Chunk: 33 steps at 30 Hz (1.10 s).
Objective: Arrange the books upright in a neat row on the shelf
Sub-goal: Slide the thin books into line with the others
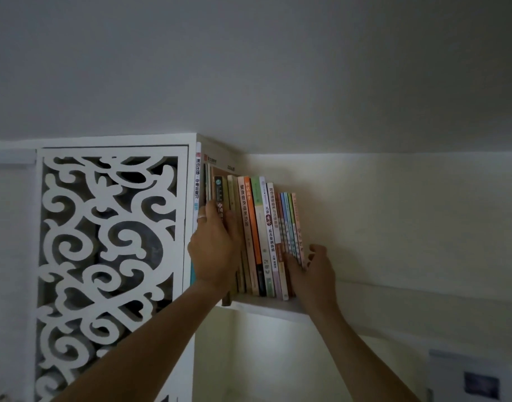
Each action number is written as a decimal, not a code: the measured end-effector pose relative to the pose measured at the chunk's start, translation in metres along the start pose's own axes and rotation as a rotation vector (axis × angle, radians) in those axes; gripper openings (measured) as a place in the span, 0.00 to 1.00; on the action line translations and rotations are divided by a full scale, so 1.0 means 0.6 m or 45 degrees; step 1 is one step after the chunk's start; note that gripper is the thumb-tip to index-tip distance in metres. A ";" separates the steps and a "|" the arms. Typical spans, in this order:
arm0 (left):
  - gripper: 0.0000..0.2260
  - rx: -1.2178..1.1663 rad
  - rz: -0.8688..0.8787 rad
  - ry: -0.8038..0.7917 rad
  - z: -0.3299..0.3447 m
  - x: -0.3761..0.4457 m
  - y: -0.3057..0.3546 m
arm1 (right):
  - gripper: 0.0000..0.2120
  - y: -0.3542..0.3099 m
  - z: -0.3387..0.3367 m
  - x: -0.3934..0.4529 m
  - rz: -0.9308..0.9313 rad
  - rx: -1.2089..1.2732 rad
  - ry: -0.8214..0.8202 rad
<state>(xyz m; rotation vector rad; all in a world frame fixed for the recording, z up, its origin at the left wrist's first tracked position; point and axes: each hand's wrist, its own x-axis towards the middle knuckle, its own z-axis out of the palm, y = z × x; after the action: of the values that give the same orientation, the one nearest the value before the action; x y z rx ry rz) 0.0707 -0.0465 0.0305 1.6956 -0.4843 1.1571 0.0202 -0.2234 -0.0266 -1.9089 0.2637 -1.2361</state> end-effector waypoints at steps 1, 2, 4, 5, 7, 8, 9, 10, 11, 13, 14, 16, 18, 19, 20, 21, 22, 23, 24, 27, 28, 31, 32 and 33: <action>0.14 -0.003 0.007 0.013 -0.007 -0.001 0.004 | 0.30 -0.002 0.000 -0.001 -0.009 -0.017 0.018; 0.13 -0.012 0.014 0.027 -0.013 -0.002 0.010 | 0.30 -0.004 -0.001 -0.002 -0.022 -0.043 0.041; 0.12 -0.041 0.025 0.057 -0.027 -0.003 0.022 | 0.30 -0.009 -0.002 -0.007 -0.071 -0.101 0.103; 0.12 -0.052 0.030 0.072 -0.034 -0.004 0.028 | 0.29 -0.013 -0.001 -0.012 -0.114 -0.130 0.133; 0.11 -0.060 0.046 0.102 -0.049 -0.005 0.041 | 0.25 -0.022 0.003 -0.025 -0.225 -0.198 0.179; 0.12 -0.064 0.055 0.116 -0.056 -0.005 0.048 | 0.24 -0.025 0.005 -0.031 -0.276 -0.264 0.208; 0.12 -0.071 0.063 0.128 -0.064 -0.006 0.055 | 0.24 -0.027 0.008 -0.037 -0.311 -0.352 0.235; 0.12 -0.078 0.071 0.137 -0.071 -0.007 0.061 | 0.26 -0.027 0.010 -0.041 -0.328 -0.434 0.263; 0.11 -0.079 0.078 0.144 -0.079 -0.008 0.067 | 0.28 -0.029 0.010 -0.045 -0.326 -0.484 0.289; 0.11 -0.073 0.102 0.155 -0.092 -0.010 0.076 | 0.31 -0.037 0.008 -0.052 -0.309 -0.494 0.306; 0.11 -0.075 0.120 0.155 -0.097 -0.011 0.079 | 0.33 -0.039 0.007 -0.055 -0.299 -0.487 0.296; 0.11 -0.074 0.150 0.155 -0.107 -0.014 0.086 | 0.41 -0.043 0.001 -0.058 -0.247 -0.481 0.236; 0.11 -0.074 0.179 0.177 -0.115 -0.015 0.091 | 0.48 -0.041 -0.005 -0.055 -0.117 -0.471 0.153; 0.10 -0.082 0.198 0.192 -0.118 -0.016 0.093 | 0.50 -0.039 -0.008 -0.050 -0.026 -0.463 0.115; 0.09 -0.094 0.220 0.206 -0.121 -0.017 0.095 | 0.50 -0.037 -0.011 -0.044 0.064 -0.460 0.084; 0.09 -0.106 0.241 0.216 -0.123 -0.018 0.097 | 0.47 -0.035 -0.014 -0.037 0.127 -0.476 0.063; 0.09 -0.122 0.261 0.223 -0.125 -0.019 0.098 | 0.43 -0.033 -0.016 -0.031 0.153 -0.508 0.046; 0.10 -0.134 0.280 0.226 -0.126 -0.021 0.099 | 0.37 -0.033 -0.018 -0.028 0.146 -0.538 0.040; 0.10 -0.143 0.298 0.229 -0.126 -0.022 0.102 | 0.30 -0.033 -0.020 -0.026 0.130 -0.554 0.036; 0.11 -0.190 0.361 0.242 -0.126 -0.025 0.113 | 0.20 -0.038 -0.028 -0.028 0.116 -0.550 0.035; 0.11 -0.225 0.376 0.244 -0.125 -0.026 0.119 | 0.20 -0.040 -0.032 -0.029 0.114 -0.568 0.047; 0.08 -0.330 0.387 0.228 -0.119 -0.028 0.135 | 0.24 -0.046 -0.054 -0.027 0.050 -0.670 0.113; 0.08 -0.351 0.385 0.221 -0.117 -0.029 0.140 | 0.26 -0.045 -0.063 -0.025 0.036 -0.717 0.137; 0.07 -0.372 0.386 0.214 -0.113 -0.031 0.145 | 0.27 -0.044 -0.075 -0.020 0.036 -0.759 0.162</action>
<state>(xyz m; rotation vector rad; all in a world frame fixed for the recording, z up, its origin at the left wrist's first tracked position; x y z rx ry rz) -0.0351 -0.0279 0.0618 1.2902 -0.7830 1.3587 -0.0298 -0.2236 -0.0075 -2.3083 0.7973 -1.3622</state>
